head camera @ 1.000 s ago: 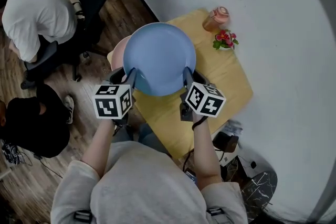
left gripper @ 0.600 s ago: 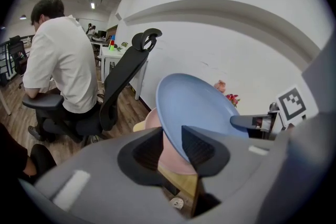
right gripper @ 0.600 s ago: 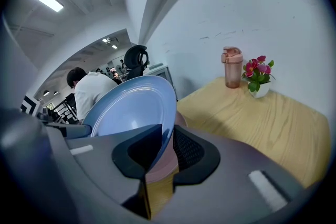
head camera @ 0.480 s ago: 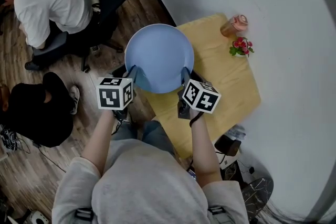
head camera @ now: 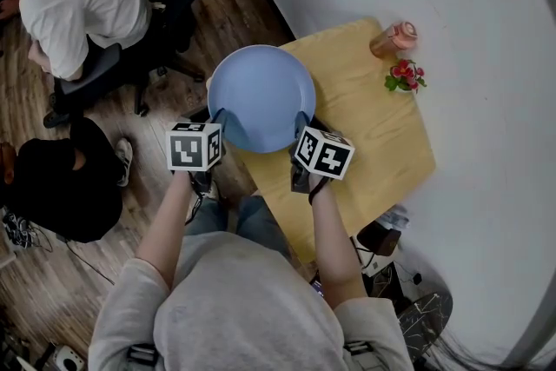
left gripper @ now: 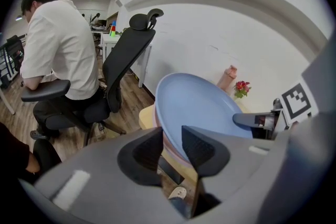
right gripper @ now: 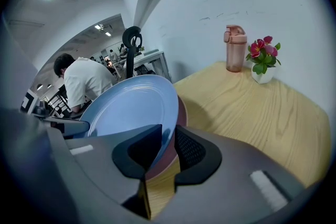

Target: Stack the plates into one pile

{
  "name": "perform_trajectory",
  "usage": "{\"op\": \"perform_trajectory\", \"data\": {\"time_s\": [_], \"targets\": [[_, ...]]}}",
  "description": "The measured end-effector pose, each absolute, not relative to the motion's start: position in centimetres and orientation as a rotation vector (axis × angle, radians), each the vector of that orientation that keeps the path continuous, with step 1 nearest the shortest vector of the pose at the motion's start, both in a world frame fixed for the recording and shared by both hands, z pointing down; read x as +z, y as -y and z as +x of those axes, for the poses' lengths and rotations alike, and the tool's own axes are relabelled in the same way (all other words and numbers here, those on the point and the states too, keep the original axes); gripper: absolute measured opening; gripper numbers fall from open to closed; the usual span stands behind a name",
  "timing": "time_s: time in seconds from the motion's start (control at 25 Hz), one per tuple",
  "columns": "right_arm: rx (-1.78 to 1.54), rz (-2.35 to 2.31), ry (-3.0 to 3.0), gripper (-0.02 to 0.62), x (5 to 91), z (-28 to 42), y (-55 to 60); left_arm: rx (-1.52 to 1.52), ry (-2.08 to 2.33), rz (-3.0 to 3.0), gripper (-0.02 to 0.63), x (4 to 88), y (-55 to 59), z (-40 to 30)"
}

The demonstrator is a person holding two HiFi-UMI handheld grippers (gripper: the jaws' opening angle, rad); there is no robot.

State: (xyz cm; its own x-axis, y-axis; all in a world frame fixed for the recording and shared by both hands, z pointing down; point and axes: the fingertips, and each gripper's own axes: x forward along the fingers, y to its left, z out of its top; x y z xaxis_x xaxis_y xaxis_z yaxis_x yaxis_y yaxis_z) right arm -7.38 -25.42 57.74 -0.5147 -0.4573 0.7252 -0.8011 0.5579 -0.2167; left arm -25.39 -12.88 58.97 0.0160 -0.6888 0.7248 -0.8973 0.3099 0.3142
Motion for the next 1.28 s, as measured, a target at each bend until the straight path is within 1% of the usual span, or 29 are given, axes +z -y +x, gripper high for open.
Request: {"op": "perform_trajectory", "data": {"time_s": [0.6,1.08,1.16,1.24,1.28], "targets": [[0.562,0.98,2.129,0.072,59.2,-8.3,25.5,0.346,1.705,1.413,0.172,61.3,12.8,-25.7],[0.413,1.01,2.099,0.093,59.3,-8.4,26.1,0.385,1.713,1.466,0.172,61.8,13.8,-25.9],[0.39,1.008,2.096,0.102,59.2,-8.5,26.1,0.399,1.722,1.485,0.213,61.7,14.0,-25.9],[0.36,1.013,2.092,0.131,59.2,-8.4,26.2,0.407,1.726,1.509,0.225,61.6,14.3,-25.7],[0.351,1.017,2.092,0.133,59.1,-8.3,26.3,0.407,1.725,1.519,0.231,61.5,14.4,-25.6]]}}
